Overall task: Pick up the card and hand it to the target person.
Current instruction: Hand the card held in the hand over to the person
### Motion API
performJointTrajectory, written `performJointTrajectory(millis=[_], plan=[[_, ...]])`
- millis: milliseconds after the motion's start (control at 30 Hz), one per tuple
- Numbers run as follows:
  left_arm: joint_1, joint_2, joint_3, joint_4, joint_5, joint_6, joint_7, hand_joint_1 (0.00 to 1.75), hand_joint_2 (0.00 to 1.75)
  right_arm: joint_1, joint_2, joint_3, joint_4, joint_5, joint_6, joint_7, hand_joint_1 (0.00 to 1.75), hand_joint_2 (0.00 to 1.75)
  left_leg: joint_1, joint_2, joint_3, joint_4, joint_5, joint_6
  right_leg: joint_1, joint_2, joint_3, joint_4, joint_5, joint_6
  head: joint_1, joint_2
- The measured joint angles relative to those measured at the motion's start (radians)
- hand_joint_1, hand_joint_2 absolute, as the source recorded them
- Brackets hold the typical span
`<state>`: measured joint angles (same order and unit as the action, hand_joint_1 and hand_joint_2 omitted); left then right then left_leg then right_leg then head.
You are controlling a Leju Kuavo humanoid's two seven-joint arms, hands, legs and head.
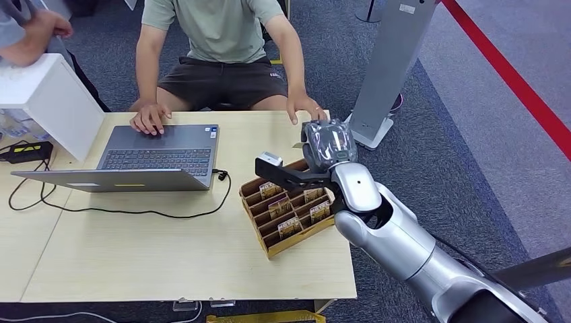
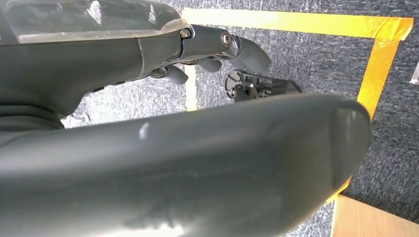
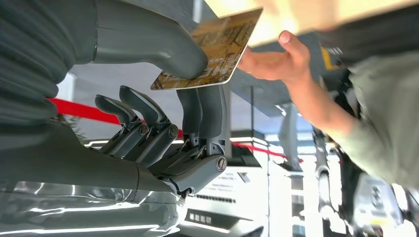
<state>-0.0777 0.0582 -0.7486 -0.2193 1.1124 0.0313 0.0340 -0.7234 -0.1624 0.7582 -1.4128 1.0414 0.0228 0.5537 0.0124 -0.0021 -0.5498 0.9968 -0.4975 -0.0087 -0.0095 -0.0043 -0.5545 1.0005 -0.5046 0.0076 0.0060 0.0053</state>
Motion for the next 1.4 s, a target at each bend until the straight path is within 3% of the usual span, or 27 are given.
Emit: performJointTrajectory(millis=[167,333,633,767,1100,1400], plan=[[-0.007,0.0,-0.019,0.002,-0.008,-0.01,-0.008,0.0,0.0,-0.14,0.052,0.013,0.111,-0.057,-0.046,-0.048,1.75,1.75,0.0,0.0,-0.001,0.0,0.0,0.0,0.0,0.0,0.0,0.0,0.0,0.0,-0.001,0.0],[-0.017,0.0,-0.041,0.003,-0.02,-0.011,-0.001,0.0,0.0,-0.242,0.132,0.025,0.316,-0.102,-0.135,-0.12,1.75,1.75,0.0,-0.001,-0.002,0.0,0.0,0.0,0.0,-0.001,-0.001,0.001,0.0,0.0,-0.001,0.0],[-0.038,0.0,-0.081,0.004,-0.023,-0.01,0.013,0.0,0.0,-0.309,0.262,0.043,0.69,-0.139,-0.215,-0.182,1.75,1.75,0.0,-0.001,-0.002,0.0,0.0,0.0,0.0,-0.001,-0.001,0.001,0.0,0.0,0.001,0.0],[-0.036,0.0,-0.09,0.007,-0.019,-0.012,0.019,0.0,0.0,-0.31,0.292,0.048,0.785,-0.131,-0.215,-0.183,0.0,1.75,0.0,-0.001,-0.001,0.0,0.0,0.0,0.0,-0.001,-0.001,0.001,0.0,0.0,0.0,0.0],[-0.029,0.0,-0.115,0.008,-0.017,-0.019,0.028,0.0,0.0,-0.317,0.3,0.06,0.906,-0.121,-0.235,-0.176,0.0,1.75,0.0,0.0,-0.001,0.0,0.0,0.0,0.0,-0.001,-0.001,0.001,0.0,0.0,0.001,0.0],[-0.027,0.0,-0.129,0.009,0.008,-0.03,0.006,0.0,0.0,-0.375,0.259,0.057,0.855,-0.097,-0.254,-0.158,0.0,1.75,0.0,0.0,-0.001,0.001,0.0,0.0,0.0,0.0,-0.001,0.001,0.0,0.0,0.0,0.0]])
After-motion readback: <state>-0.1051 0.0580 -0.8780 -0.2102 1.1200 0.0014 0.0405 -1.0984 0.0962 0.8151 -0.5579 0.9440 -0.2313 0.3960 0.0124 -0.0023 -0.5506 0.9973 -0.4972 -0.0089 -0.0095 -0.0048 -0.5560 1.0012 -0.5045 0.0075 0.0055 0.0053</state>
